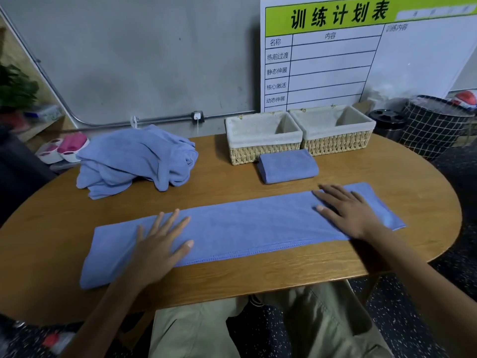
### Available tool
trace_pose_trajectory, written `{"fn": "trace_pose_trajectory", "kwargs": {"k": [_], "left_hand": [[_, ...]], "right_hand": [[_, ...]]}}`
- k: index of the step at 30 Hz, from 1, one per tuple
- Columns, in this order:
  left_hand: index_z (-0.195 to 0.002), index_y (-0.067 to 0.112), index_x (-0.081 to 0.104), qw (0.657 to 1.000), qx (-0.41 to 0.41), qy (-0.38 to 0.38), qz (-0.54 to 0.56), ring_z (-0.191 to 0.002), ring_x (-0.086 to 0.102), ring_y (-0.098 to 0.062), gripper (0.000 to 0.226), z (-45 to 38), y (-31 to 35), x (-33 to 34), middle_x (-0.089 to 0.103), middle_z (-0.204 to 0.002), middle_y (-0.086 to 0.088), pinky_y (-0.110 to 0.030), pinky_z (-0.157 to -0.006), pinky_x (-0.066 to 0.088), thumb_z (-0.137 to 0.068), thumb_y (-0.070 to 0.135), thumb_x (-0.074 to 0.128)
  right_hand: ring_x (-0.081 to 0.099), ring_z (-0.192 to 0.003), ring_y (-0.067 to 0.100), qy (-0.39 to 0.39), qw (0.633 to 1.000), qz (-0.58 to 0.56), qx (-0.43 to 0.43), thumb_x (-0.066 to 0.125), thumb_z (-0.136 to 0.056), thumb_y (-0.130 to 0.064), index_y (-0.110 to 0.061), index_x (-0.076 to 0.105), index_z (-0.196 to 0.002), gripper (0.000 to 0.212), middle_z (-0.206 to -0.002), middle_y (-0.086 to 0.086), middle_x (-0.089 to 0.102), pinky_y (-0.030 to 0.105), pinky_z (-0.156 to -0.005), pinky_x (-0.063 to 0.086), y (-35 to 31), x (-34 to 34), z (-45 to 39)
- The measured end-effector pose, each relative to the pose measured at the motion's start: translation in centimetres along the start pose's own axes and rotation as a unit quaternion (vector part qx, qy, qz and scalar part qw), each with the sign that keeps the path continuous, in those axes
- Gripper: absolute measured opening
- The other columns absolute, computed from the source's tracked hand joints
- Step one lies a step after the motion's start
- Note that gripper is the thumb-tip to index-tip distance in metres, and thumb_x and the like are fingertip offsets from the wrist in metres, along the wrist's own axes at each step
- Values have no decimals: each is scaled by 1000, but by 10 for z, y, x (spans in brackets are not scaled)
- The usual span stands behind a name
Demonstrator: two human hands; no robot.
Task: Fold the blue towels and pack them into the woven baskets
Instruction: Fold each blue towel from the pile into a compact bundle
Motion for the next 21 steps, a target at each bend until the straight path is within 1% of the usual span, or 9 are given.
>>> {"fn": "trace_pose_trajectory", "kwargs": {"k": [3,5,7,9,10,13,15,18,21], "left_hand": [[-151,57,1,1000,-10,-12,-5,-154,-12,-16,96,10,-24,-5,-18,-160,26,-61,-121,3,-64,96,-16],[-148,59,0,1000,-3,-23,2,-153,-14,-16,93,11,-28,-8,-18,-160,27,-61,-121,3,-64,97,-13],[-149,60,5,1000,8,-4,24,-153,-13,-16,89,6,-12,-11,-16,-160,28,-63,-120,4,-68,96,-8],[-152,57,10,999,12,18,50,-154,-9,-17,88,-5,13,-10,-11,-162,28,-65,-117,4,-72,93,-6],[-153,56,10,999,10,13,52,-154,-9,-18,86,-10,25,-8,-10,-162,27,-66,-117,2,-75,90,-5],[-154,55,3,999,-7,-1,33,-154,-13,-20,84,-18,34,1,-14,-163,24,-67,-116,1,-76,88,-6],[-153,55,1,1000,-4,-10,23,-154,-14,-19,87,-21,25,2,-17,-161,25,-66,-116,0,-73,88,-5],[-152,58,0,999,24,-26,33,-152,-19,-16,85,-27,19,-4,-19,-161,26,-66,-116,-4,-73,90,0],[-150,61,6,995,86,24,49,-151,-21,-10,75,-24,33,-9,-17,-161,29,-62,-118,-5,-80,88,5]], "right_hand": [[4,-153,11,-14,999,7,31,2,-77,-85,-46,21,-154,88,-165,-16,10,46,-120,9,16,-7,7],[3,-153,16,-17,999,20,35,2,-75,-86,-46,18,-155,90,-165,-15,7,47,-120,8,8,-8,8],[3,-153,18,-12,1000,15,8,3,-74,-88,-48,16,-154,91,-165,-15,6,49,-120,8,-25,-4,6],[1,-154,16,-21,999,0,-37,-3,-71,-92,-50,14,-153,94,-165,-17,4,48,-121,7,-60,9,4],[-1,-154,16,-32,998,0,-51,-7,-70,-92,-51,14,-153,95,-165,-18,3,46,-121,5,-72,15,4],[-7,-153,13,-41,998,-8,-40,-2,-74,-88,-49,12,-154,90,-165,-19,-2,44,-123,0,-71,23,6],[-8,-153,12,-42,999,-7,-25,-1,-72,-91,-49,12,-154,94,-164,-19,-4,43,-123,-1,-59,19,9],[-2,-153,15,-58,998,-1,-17,4,-70,-90,-47,15,-154,95,-164,-19,1,45,-122,4,-59,11,4],[5,-153,15,-24,999,-27,-36,5,-72,-92,-47,25,-152,94,-163,-20,12,45,-119,10,-76,8,-5]]}}
Point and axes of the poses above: each hand's wrist, its own z-axis away from the middle knuckle, its own x-axis out of the palm, y = z × x, the point moved 3 cm from there along -z, towards the middle knuckle
